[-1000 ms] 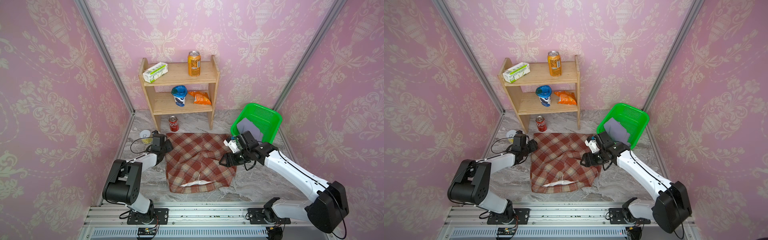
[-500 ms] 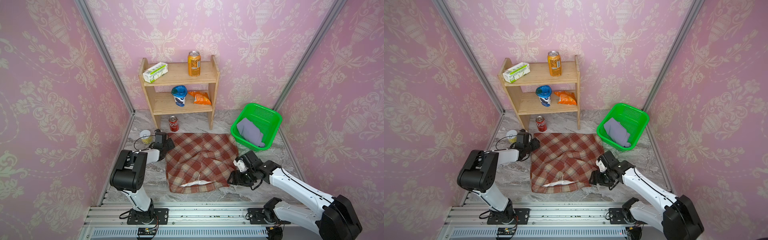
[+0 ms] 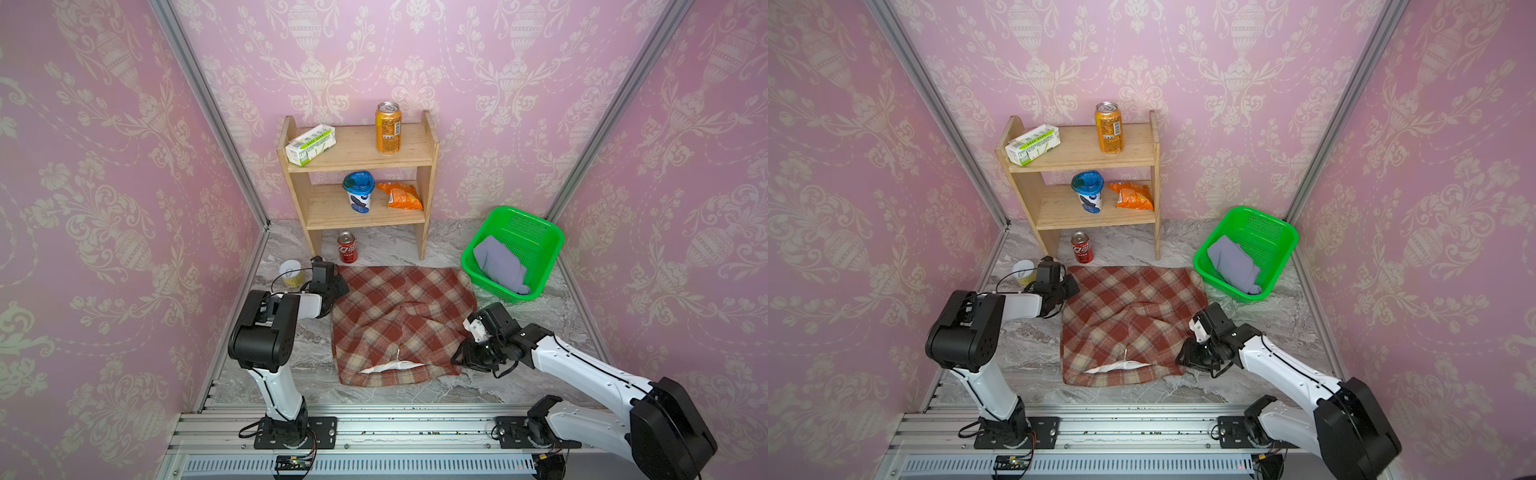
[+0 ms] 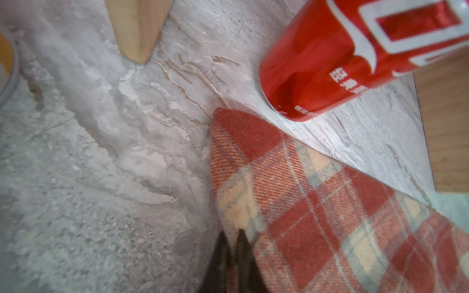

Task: Roll up the skirts
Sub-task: Flatten out the skirt at the center of the board.

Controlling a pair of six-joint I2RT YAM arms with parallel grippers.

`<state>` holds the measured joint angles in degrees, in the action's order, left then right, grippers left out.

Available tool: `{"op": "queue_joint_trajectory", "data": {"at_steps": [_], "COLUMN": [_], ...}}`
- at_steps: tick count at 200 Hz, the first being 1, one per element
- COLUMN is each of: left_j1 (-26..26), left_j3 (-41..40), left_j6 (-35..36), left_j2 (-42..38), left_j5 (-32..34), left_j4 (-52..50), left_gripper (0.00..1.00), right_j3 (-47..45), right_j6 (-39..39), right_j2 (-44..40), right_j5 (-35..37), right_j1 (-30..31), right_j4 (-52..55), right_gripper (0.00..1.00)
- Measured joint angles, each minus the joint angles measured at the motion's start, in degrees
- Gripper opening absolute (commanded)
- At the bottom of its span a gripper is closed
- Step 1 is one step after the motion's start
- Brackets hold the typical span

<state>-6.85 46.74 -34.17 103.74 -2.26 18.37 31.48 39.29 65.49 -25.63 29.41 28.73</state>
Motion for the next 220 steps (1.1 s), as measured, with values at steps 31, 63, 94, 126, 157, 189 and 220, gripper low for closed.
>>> {"op": "queue_joint_trajectory", "data": {"at_steps": [31,63,94,126,157,189,220], "left_j1": [0.3,1.3,2.0,2.2,2.6,2.7,3.7], "left_j3": [0.0,0.0,0.0,0.3,1.4,2.0,3.5], "left_j6": [0.1,0.1,0.1,0.0,-0.1,0.4,0.6], "left_j2": [0.0,0.0,0.0,0.1,0.7,0.7,0.7], "left_j5": [0.0,0.0,0.0,0.0,-0.1,-0.2,-1.1], "left_j4": [0.1,0.1,0.0,0.0,0.4,-0.1,-1.0], "left_gripper": [0.0,0.0,0.0,0.17,0.51,0.54,0.54], "right_j3": [-1.6,-4.3,-5.0,-5.0,-2.0,10.6,22.7], "right_j6": [1.6,2.5,2.8,2.5,0.8,-3.1,-6.7], "right_j2": [-0.6,-4.0,-10.6,-16.0,-13.4,-8.0,1.9], "right_j5": [0.0,-0.1,-0.3,0.0,1.2,2.1,2.0], "right_j1": [0.0,1.5,3.0,3.1,3.1,4.2,9.3], "right_j4": [0.0,1.5,6.7,12.2,15.9,15.2,9.8], "right_gripper": [0.0,0.0,0.02,0.61,1.0,1.0,0.99]}}
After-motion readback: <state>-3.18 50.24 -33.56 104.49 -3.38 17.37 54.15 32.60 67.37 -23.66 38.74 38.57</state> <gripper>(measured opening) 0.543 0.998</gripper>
